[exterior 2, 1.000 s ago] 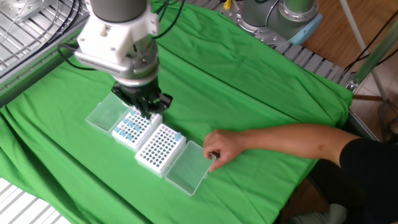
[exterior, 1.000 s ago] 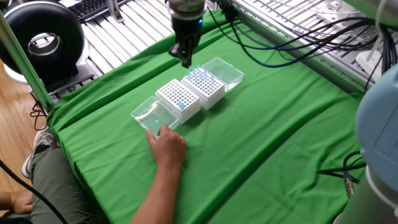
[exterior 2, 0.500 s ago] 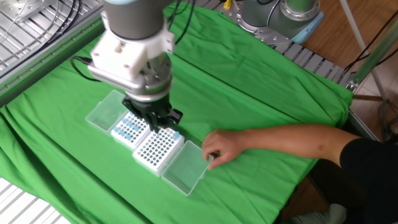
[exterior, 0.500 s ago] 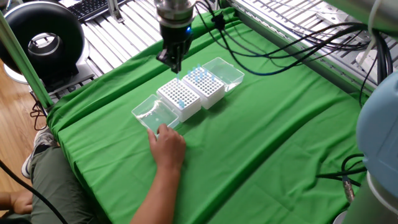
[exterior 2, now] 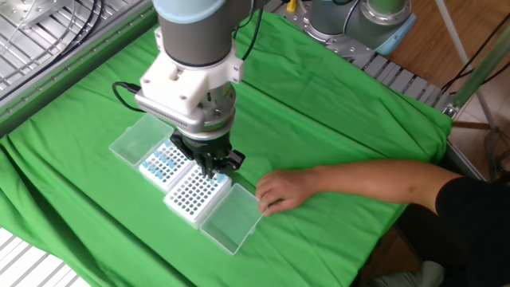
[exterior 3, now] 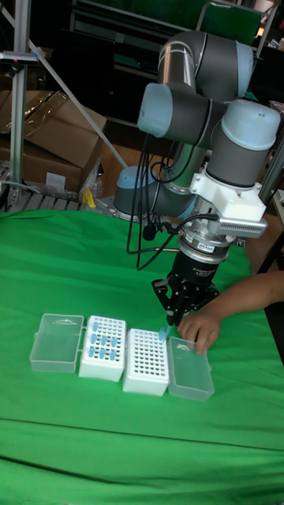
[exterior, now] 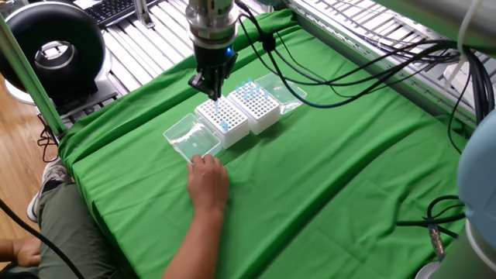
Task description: Insert a medium pipette tip into the holder for medium pipette tips
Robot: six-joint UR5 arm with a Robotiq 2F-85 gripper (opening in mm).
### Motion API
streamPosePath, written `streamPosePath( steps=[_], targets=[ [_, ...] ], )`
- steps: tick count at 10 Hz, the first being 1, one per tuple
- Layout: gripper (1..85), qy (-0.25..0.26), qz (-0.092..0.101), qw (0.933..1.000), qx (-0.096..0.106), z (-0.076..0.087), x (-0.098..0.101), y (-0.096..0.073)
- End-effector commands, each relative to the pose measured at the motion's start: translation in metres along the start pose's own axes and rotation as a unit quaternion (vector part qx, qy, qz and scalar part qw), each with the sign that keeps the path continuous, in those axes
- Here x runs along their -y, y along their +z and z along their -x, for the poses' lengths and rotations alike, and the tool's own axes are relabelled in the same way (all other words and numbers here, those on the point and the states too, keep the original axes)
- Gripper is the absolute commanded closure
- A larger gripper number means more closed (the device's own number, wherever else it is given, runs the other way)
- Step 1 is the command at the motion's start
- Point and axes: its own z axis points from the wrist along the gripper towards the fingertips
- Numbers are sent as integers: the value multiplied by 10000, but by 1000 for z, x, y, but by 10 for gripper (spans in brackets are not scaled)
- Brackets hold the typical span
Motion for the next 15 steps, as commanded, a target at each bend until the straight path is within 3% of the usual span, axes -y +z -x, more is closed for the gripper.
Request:
streamPosePath(
  steps=[1,10,15],
  targets=[
    [847,33,43,10000,49,-5,-3,8],
    [847,-21,54,10000,36,-16,0,17],
    [847,-65,47,9999,136,-12,0,20]
  ],
)
